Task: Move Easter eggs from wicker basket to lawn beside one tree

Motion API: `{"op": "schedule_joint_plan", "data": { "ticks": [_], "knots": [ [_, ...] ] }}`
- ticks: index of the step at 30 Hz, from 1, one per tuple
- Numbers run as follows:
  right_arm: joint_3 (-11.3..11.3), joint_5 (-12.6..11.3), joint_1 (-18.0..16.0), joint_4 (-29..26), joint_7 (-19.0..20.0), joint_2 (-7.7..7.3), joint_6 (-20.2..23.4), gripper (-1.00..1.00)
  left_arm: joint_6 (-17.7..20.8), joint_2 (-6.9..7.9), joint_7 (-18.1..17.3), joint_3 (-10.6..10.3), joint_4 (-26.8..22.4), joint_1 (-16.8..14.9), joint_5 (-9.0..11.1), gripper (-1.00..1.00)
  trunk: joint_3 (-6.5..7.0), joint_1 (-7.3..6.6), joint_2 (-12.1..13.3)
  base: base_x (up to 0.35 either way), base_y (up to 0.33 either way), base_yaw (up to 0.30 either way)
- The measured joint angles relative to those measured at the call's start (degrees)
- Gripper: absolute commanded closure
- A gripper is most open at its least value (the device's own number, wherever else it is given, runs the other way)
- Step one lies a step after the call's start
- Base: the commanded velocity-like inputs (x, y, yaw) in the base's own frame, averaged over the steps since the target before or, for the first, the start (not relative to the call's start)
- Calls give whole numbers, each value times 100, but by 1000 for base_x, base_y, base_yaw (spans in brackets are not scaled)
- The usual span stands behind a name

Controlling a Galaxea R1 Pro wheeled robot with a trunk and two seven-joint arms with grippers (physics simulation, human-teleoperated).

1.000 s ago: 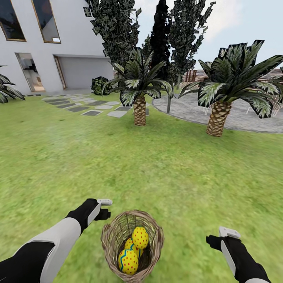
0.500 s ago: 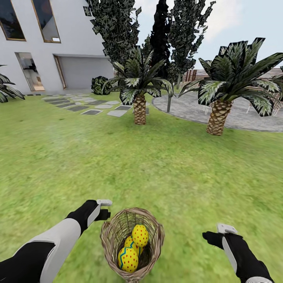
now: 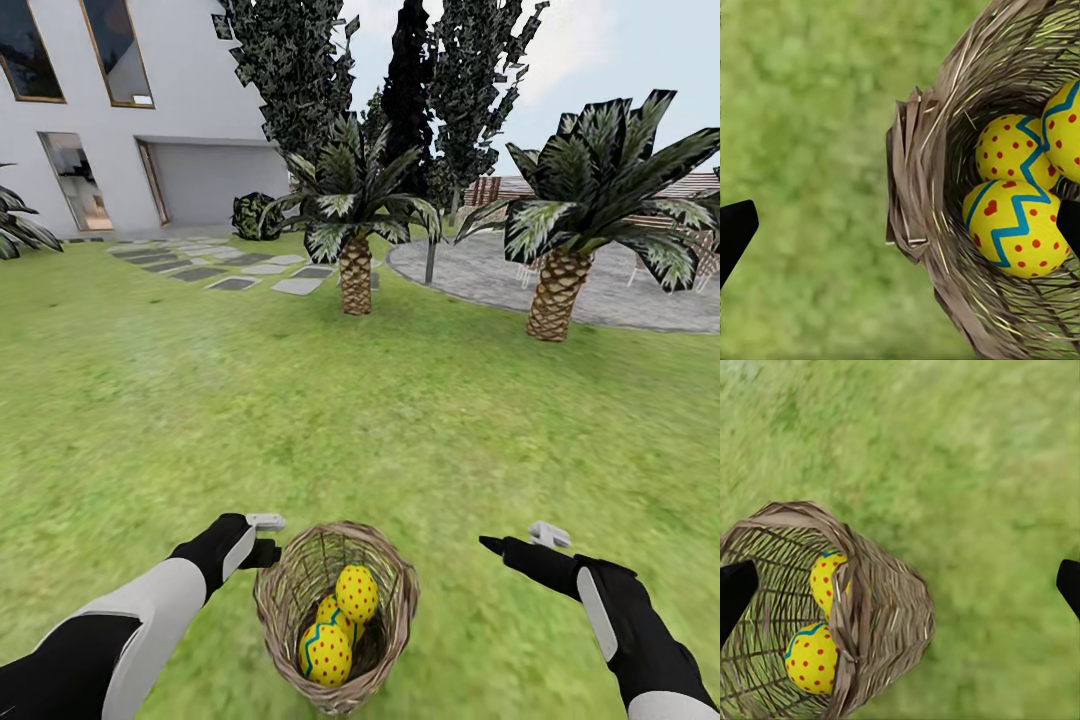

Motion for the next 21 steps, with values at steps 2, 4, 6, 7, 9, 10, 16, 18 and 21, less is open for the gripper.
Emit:
{"op": "schedule_joint_plan", "data": {
  "ticks": [2,4,6,7,9,10,16,18,21],
  "knots": [
    [5,1,0,-13,-1,-15,2,-100,-1,6,0,5,-2,0,0,-100,-36,44,-80,0,0,0],
    [4,2,0,-29,2,-27,3,-100,-1,7,0,7,-5,0,0,-100,-72,88,-160,0,0,0],
    [4,2,0,-40,12,-49,2,-100,-1,8,0,8,-7,0,0,-100,-108,132,-241,0,0,0],
    [4,1,0,-44,13,-56,2,-100,-1,8,0,8,-7,0,0,-100,-126,154,-281,0,0,0],
    [4,1,0,-47,16,-64,3,-100,-1,8,0,8,-5,0,0,-100,-162,198,-361,0,0,0],
    [2,1,0,-49,16,-66,2,-100,-1,8,0,8,-4,0,0,-100,-180,220,-401,0,0,0],
    [2,1,0,-46,16,-68,-1,-100,-1,16,0,8,-1,0,-4,-100,-287,351,-642,0,0,0],
    [2,1,0,-46,16,-65,-4,-100,-1,36,0,8,0,0,-5,-100,-323,395,-722,0,0,0],
    [3,1,0,-39,17,-61,-2,-100,-1,63,0,8,-1,0,-1,-100,-377,461,-842,0,0,0]
  ]
}}
